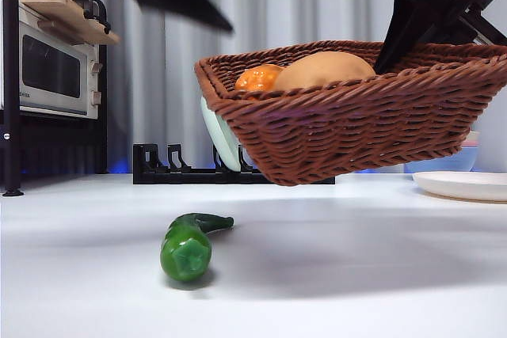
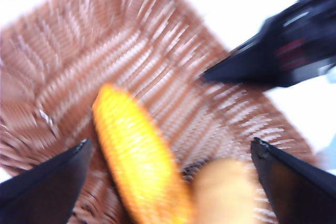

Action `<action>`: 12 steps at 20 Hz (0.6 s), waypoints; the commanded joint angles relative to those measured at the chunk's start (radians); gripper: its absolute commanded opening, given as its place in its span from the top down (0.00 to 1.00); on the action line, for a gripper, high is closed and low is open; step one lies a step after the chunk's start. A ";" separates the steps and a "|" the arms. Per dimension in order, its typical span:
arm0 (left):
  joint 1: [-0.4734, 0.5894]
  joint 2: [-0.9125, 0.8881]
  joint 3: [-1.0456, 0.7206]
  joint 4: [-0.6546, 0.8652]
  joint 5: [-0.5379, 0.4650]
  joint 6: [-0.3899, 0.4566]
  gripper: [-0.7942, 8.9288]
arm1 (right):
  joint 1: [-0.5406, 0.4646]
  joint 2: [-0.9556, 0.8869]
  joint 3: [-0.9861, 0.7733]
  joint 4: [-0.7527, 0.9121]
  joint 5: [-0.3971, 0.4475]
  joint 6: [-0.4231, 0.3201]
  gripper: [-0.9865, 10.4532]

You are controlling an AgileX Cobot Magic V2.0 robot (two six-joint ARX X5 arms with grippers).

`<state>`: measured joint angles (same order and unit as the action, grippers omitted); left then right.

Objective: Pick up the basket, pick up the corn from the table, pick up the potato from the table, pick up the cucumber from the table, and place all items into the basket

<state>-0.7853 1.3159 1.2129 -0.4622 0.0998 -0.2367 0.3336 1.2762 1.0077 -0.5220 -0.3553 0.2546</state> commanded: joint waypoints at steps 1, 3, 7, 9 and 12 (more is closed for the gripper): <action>-0.013 -0.077 0.056 -0.111 0.007 0.001 0.40 | 0.000 -0.001 0.011 0.035 -0.007 0.017 0.93; -0.021 -0.131 0.108 -0.266 0.008 0.001 0.40 | 0.000 -0.001 0.011 0.058 -0.008 0.018 0.93; -0.034 -0.182 0.123 -0.505 0.004 -0.003 0.40 | -0.005 -0.001 0.011 0.116 -0.005 0.019 0.93; -0.045 -0.164 0.122 -0.606 -0.037 -0.003 0.40 | -0.024 -0.001 0.011 0.146 -0.005 0.039 0.93; -0.080 -0.130 0.075 -0.622 -0.166 -0.023 0.40 | -0.067 -0.001 0.011 0.185 -0.005 0.057 0.93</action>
<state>-0.8608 1.1805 1.3014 -1.0847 -0.0566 -0.2443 0.2707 1.2762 1.0077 -0.3592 -0.3550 0.2817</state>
